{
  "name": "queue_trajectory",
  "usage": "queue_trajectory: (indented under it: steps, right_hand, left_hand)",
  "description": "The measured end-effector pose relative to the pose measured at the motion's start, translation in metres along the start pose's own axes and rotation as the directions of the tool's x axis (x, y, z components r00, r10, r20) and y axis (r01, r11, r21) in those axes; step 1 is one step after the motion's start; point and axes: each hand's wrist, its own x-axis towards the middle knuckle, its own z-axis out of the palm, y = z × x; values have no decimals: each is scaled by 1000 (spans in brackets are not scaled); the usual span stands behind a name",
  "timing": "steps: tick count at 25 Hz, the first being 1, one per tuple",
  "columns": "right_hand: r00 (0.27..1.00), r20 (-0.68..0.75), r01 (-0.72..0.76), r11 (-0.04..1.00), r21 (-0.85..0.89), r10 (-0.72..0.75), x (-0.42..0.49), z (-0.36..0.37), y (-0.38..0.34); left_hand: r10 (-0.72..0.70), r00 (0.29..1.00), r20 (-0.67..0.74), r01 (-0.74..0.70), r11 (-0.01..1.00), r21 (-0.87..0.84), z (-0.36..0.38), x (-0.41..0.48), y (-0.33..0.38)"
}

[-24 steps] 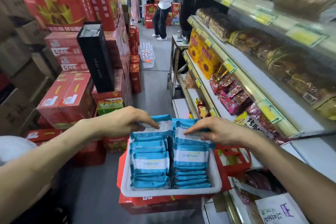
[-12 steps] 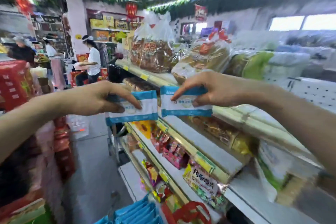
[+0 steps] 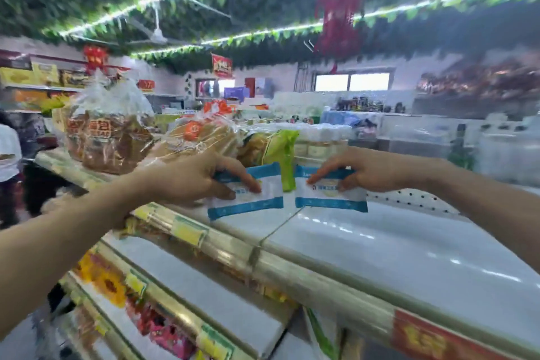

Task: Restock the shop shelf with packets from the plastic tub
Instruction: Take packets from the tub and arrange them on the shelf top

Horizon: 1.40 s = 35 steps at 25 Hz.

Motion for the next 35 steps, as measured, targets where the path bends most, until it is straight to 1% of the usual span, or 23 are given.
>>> queue_trajectory:
  steps: [3, 7, 10, 14, 15, 16, 18, 19, 22, 24, 26, 31, 35]
  right_hand:
    - [993, -39, -112, 994, -18, 111, -10, -9, 65]
    - [981, -141, -142, 989, -44, 134, -4, -2, 121]
    - [977, -141, -168, 985, -40, 161, 13, 5, 147]
    - [980, -124, -165, 983, -84, 154, 23, 15, 168]
    - [983, -125, -154, 979, -132, 138, 23, 15, 170]
    - [985, -123, -142, 965, -220, 117, 23, 14, 172]
    - [989, -120, -125, 897, -425, 81, 21, 15, 174]
    - [989, -124, -129, 863, -488, 78, 20, 17, 175]
    - [982, -170, -167, 792, -587, 81, 17, 27, 177]
    - [979, -178, -191, 762, -619, 101, 13, 33, 175]
    - [975, -177, -215, 756, -618, 133, 4, 29, 169]
    - [939, -313, -303, 765, -568, 141, -58, 0, 146]
    - [927, -353, -315, 780, -541, 130, -114, -5, 133]
  left_hand:
    - [-15, 999, 34, 15, 1000, -12, 18, 53, 10]
    - [21, 997, 70, -29, 993, 114, 40, 100, 11]
    - [18, 996, 82, -28, 992, 120, 48, 121, 11]
    - [37, 989, 145, -62, 984, 167, 48, 135, 8]
    - [47, 987, 155, -76, 979, 189, 45, 138, 8]
    - [63, 985, 163, -97, 973, 209, 41, 141, 8]
    - [101, 981, 168, -139, 963, 231, 35, 145, 7]
    - [119, 979, 164, -156, 960, 231, 33, 147, 6]
    - [146, 976, 163, -180, 959, 217, 36, 156, -1]
    - [160, 969, 186, -201, 953, 226, 42, 167, -5]
    - [185, 962, 202, -231, 944, 237, 50, 184, -9]
    - [237, 954, 185, -260, 959, 112, 78, 240, -10]
    - [291, 935, 202, -315, 943, 102, 100, 285, -4]
